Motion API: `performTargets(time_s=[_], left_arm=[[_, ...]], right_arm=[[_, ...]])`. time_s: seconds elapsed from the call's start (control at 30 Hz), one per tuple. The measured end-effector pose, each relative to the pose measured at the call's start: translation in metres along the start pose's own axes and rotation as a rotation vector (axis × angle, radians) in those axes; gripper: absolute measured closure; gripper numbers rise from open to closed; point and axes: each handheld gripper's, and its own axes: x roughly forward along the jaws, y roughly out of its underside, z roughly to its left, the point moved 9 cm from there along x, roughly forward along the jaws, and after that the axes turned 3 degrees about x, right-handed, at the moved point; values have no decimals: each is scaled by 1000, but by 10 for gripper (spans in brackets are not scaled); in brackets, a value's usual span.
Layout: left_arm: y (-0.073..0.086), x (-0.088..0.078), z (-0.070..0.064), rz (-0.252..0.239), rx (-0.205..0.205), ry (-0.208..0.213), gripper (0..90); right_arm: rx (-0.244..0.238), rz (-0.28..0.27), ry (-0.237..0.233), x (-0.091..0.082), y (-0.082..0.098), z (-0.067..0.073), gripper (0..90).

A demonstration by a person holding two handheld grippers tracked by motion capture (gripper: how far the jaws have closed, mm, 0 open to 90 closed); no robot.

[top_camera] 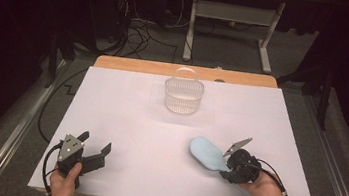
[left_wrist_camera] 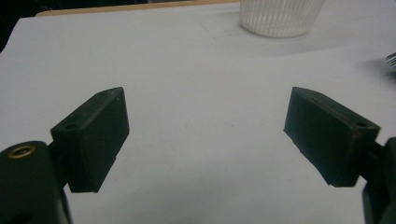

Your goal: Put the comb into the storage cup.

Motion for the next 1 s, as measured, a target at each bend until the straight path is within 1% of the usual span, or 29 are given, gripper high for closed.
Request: performTargets(time_s=[0.1, 0.13, 0.23, 0.27, 0.33, 0.43, 0.47, 0.53, 0.57, 0.6, 0.67, 0.7, 0.8, 0.83, 0.87, 1.0], left_arm=[[0, 1, -1, 7, 12, -4, 147], [0, 1, -2, 11, 19, -5, 146], [0, 1, -2, 12, 20, -4, 138], [1, 1, -2, 13, 19, -2, 123], [1, 1, -2, 12, 16, 0, 119], [1, 2, -2, 13, 14, 1, 115], [1, 2, -2, 13, 15, 2, 115], [1, 2, -3, 13, 15, 3, 115], [1, 2, -3, 13, 16, 3, 115], [1, 2, -4, 13, 17, 3, 115], [0, 2, -5, 13, 20, 3, 115], [1, 2, -5, 15, 22, 2, 115], [0, 4, -7, 16, 26, 1, 115], [0, 4, -8, 16, 25, 2, 115], [0, 4, -8, 18, 28, 3, 115], [-1, 7, -13, 20, 34, 9, 115]], right_arm=[[-11, 0, 9, 0, 0, 1, 698], [-25, -2, 10, 0, 0, 1, 699], [-27, -12, 13, 0, 0, 2, 700], [-39, -24, 18, -1, 0, 2, 700], [-38, -31, 18, -1, 0, 3, 700], [-28, -72, 7, -5, -2, 3, 701], [-28, -79, 5, -5, -2, 3, 701], [-33, -113, 8, -7, -3, 3, 701], [-33, -113, 8, -7, -3, 3, 701], [-38, -136, 11, -8, -4, 3, 701], [-33, -144, 11, -9, -4, 4, 701], [-33, -164, 9, -10, -6, 4, 701], [-26, -195, 2, -12, -6, 4, 701], [-26, -195, 2, -12, -6, 4, 701], [-16, -195, 0, -12, -5, 4, 702], [-17, -221, 1, -11, -5, 3, 702]])
